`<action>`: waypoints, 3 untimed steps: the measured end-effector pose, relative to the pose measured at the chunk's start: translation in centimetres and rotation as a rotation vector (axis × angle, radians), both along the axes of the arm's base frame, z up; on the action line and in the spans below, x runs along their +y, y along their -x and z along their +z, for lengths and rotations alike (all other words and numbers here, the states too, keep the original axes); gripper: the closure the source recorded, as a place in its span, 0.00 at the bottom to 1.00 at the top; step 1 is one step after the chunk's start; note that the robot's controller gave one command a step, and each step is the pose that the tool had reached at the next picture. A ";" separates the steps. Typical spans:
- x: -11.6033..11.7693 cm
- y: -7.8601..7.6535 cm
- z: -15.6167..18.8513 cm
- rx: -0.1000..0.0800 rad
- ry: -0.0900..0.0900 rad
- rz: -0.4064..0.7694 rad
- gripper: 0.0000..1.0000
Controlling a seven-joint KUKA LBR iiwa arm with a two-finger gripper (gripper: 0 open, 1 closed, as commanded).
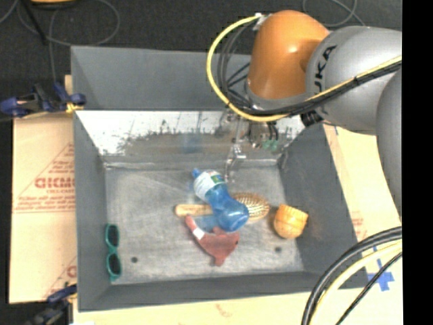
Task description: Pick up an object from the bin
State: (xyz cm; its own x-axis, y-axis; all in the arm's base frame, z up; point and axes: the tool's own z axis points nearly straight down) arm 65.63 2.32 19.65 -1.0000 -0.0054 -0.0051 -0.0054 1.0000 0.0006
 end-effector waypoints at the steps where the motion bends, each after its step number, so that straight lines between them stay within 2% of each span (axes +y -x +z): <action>1: 0.0 0.0 0.0 0.000 0.000 0.000 0.00; 2: -1.6 3.9 -4.5 -0.004 0.002 0.065 0.00; 3: -2.1 3.7 -9.9 -0.003 0.000 0.032 0.00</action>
Offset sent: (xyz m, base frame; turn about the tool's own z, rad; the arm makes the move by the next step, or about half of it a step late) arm -0.0643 -0.0251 -0.0752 -0.1052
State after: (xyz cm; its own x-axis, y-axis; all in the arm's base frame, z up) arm 61.97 0.21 9.72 -0.9993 -0.0377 -0.0085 -0.0377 0.9993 0.0007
